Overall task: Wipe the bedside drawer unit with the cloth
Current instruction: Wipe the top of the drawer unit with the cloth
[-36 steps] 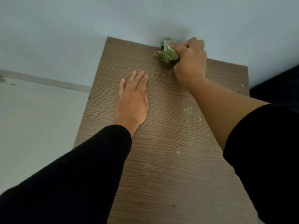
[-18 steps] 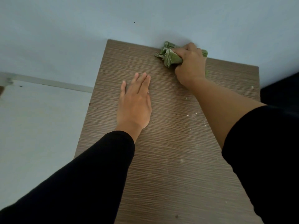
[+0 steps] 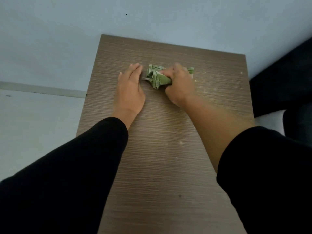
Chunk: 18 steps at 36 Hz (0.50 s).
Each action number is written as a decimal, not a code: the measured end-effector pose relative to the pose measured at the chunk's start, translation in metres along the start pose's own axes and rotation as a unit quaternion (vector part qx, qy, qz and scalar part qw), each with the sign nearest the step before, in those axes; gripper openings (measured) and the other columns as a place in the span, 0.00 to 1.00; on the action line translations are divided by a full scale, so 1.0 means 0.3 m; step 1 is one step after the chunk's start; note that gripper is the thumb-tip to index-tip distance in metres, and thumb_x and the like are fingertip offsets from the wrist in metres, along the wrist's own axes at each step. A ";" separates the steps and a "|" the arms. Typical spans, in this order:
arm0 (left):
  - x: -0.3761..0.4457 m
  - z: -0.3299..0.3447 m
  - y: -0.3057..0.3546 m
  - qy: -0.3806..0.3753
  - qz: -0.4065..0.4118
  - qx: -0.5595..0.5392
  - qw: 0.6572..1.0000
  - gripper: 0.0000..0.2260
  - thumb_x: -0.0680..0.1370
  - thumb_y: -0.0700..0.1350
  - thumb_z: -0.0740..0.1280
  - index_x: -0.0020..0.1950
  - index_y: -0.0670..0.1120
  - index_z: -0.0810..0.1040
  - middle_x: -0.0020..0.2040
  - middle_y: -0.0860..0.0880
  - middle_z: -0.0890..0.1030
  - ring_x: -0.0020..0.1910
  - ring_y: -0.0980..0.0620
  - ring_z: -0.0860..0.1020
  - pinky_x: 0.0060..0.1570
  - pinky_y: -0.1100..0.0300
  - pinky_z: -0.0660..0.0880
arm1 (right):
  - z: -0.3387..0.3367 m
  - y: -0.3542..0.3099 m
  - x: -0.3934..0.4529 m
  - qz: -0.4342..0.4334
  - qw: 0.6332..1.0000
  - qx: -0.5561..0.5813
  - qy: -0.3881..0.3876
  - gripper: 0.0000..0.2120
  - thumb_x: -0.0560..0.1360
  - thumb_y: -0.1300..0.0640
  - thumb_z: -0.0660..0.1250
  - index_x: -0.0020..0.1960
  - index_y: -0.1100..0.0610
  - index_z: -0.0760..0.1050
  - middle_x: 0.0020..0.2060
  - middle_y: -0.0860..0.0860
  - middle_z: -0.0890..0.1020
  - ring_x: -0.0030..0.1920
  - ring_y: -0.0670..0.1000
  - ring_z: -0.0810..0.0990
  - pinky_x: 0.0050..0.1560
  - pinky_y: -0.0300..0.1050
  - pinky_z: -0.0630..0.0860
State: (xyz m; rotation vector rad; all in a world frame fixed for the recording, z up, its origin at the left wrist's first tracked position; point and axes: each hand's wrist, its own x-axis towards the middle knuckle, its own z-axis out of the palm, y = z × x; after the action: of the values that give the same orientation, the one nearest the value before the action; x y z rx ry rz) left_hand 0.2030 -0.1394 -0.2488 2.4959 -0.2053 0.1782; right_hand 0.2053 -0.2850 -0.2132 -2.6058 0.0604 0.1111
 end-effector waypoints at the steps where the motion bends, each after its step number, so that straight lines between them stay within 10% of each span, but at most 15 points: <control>1: -0.007 -0.007 -0.002 0.005 -0.002 -0.018 1.000 0.21 0.77 0.33 0.56 0.71 0.41 0.66 0.72 0.46 0.66 0.72 0.50 0.62 0.73 0.53 0.55 | 0.002 -0.005 -0.031 0.000 1.000 0.011 0.001 0.23 0.69 0.71 0.62 0.60 0.54 0.78 0.56 0.56 0.75 0.59 0.57 0.70 0.60 0.45 0.67; 5: -0.047 -0.030 -0.023 -0.003 0.009 -0.030 1.000 0.21 0.77 0.33 0.56 0.70 0.41 0.68 0.71 0.45 0.67 0.70 0.49 0.65 0.71 0.62 0.56 | 0.012 -0.011 -0.132 -0.007 1.000 0.002 -0.012 0.24 0.69 0.70 0.62 0.62 0.54 0.77 0.57 0.55 0.76 0.60 0.57 0.70 0.60 0.41 0.65; 18: -0.301 -0.080 -0.026 -0.077 0.020 0.043 0.996 0.18 0.81 0.39 0.53 0.72 0.43 0.65 0.73 0.46 0.65 0.75 0.49 0.56 0.73 0.51 0.47 | 0.080 -0.034 -0.478 -0.015 0.999 0.021 -0.030 0.25 0.67 0.71 0.63 0.60 0.53 0.79 0.54 0.56 0.77 0.57 0.58 0.72 0.57 0.45 0.68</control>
State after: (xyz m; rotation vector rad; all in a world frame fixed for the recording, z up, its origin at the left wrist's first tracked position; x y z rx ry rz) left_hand 0.1142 -0.1092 -0.2500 2.5943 -0.3188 0.0107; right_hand 0.0616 -0.2610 -0.2155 -2.5581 0.0022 0.1753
